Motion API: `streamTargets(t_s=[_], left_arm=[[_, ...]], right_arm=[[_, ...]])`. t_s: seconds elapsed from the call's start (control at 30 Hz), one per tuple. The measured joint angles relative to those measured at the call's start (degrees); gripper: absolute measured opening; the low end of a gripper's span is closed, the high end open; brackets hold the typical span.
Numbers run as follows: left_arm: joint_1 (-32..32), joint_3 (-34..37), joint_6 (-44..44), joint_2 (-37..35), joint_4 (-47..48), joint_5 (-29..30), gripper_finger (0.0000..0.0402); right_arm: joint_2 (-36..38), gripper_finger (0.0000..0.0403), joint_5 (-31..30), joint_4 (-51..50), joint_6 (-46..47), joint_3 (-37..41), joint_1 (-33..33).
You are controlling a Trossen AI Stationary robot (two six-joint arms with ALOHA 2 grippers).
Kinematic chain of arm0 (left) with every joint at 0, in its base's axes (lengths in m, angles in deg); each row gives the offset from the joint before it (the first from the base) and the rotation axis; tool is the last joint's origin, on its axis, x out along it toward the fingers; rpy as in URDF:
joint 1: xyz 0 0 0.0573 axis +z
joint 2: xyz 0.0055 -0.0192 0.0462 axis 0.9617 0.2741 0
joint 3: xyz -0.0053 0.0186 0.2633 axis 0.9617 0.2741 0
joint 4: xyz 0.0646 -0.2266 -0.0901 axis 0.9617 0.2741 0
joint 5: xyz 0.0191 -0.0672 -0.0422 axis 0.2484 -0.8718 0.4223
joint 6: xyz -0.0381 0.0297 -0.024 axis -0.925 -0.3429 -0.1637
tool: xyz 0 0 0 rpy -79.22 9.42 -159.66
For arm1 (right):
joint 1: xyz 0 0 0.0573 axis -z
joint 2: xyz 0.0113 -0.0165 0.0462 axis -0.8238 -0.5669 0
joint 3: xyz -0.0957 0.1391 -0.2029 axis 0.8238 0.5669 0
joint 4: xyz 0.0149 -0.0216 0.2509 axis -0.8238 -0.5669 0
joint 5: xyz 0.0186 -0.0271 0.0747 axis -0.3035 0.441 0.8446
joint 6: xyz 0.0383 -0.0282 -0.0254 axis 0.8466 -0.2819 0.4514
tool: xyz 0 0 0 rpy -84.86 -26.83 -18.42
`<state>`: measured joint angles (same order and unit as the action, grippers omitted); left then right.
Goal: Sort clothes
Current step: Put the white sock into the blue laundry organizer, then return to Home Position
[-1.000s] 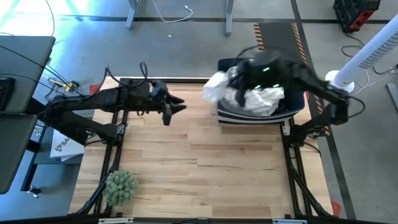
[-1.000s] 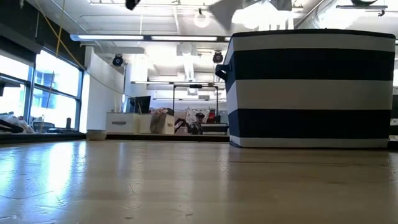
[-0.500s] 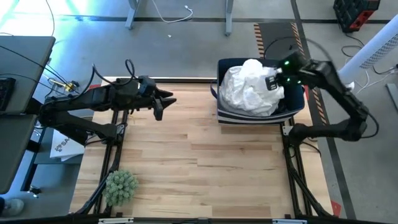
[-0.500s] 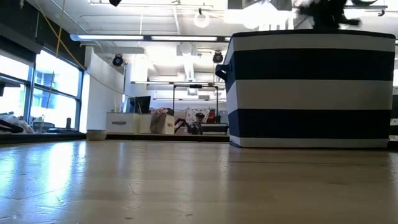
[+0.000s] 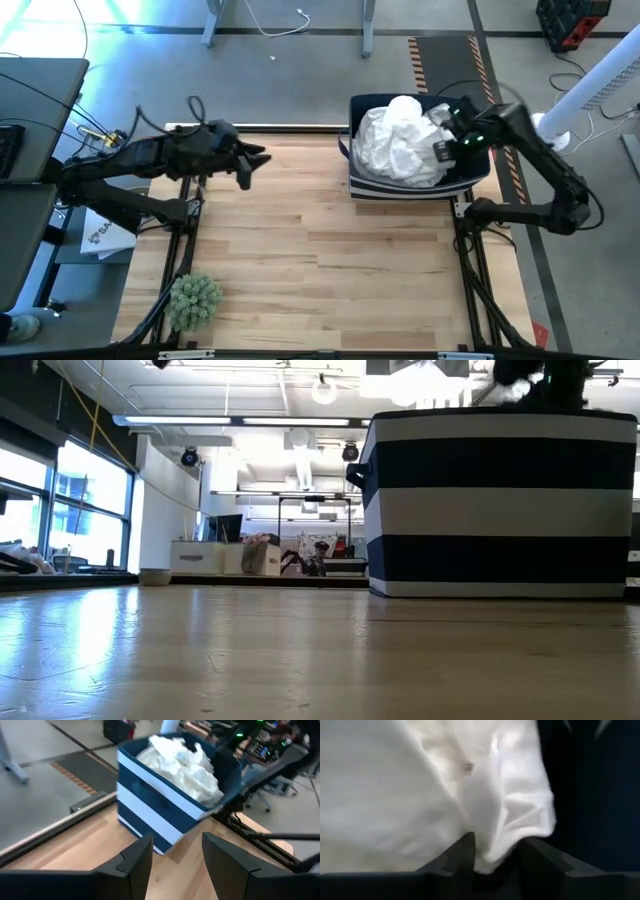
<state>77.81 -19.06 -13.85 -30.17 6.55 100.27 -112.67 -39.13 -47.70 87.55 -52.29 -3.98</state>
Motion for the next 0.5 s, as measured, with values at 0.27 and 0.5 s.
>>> streamTargets(t_s=[0.27, 0.5], left_arm=[[0.01, 7.52, 3.49, -13.53, -0.25, 8.62, 0.0161], [0.01, 25.31, 9.48, -27.72, -13.67, 10.24, 0.0105]], right_arm=[[2.37, 0.0173, 4.61, 1.37, -3.83, -17.12, -1.63], [4.93, 0.0174, 6.68, 7.99, -3.99, -22.24, -3.78]])
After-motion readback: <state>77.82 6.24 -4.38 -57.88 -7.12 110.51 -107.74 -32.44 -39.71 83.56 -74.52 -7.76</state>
